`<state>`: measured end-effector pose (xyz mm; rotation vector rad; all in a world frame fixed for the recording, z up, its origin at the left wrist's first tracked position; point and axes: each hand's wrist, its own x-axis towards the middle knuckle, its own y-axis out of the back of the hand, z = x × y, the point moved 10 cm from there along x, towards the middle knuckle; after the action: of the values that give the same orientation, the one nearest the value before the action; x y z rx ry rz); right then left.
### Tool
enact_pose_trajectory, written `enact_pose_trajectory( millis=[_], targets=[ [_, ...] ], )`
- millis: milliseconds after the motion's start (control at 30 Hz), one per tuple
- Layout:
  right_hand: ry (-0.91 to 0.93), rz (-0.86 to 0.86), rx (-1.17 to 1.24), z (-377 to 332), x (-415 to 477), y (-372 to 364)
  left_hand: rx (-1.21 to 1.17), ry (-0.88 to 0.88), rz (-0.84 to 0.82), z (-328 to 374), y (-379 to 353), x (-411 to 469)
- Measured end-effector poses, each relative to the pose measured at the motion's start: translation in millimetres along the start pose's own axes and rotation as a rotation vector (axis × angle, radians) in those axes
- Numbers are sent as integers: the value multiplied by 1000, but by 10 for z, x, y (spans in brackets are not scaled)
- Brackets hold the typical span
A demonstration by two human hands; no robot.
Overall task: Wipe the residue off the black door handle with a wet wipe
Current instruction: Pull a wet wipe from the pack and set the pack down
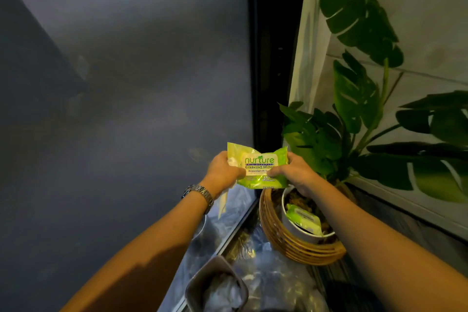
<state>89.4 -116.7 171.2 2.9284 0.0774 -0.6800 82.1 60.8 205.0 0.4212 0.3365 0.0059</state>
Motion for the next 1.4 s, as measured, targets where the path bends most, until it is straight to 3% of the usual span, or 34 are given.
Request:
enact_pose_trajectory(
  millis=[233, 433, 667, 900, 1000, 1133, 1233, 1333, 1400],
  targets=[
    [-158, 135, 112, 944, 151, 425, -46, 140, -18, -545, -394, 174],
    [-264, 290, 161, 1721, 276, 649, -243, 237, -59, -866, -697, 409],
    [-386, 415, 171, 2622, 555, 726, -331, 247, -101, -1198, -881, 629],
    [-485, 523, 169, 3243, 822, 817, -216, 355, -83, -1635, -1024, 952],
    [-570, 532, 111, 3457, 891, 837, -301, 321, -116, -1730, -1143, 1045],
    [-623, 562, -190, 3288, 837, 930, -323, 293, -130, -1704, -1175, 1066],
    [-492, 579, -263, 2885, 888, 883, -317, 261, -132, -1564, -1107, 1036],
    [-245, 501, -152, 2238, 972, 595, -329, 225, -127, -1355, -994, 977],
    [-111, 334, 37, 1735, 1014, 228, -351, 211, -101, -1195, -887, 917]
  ],
)
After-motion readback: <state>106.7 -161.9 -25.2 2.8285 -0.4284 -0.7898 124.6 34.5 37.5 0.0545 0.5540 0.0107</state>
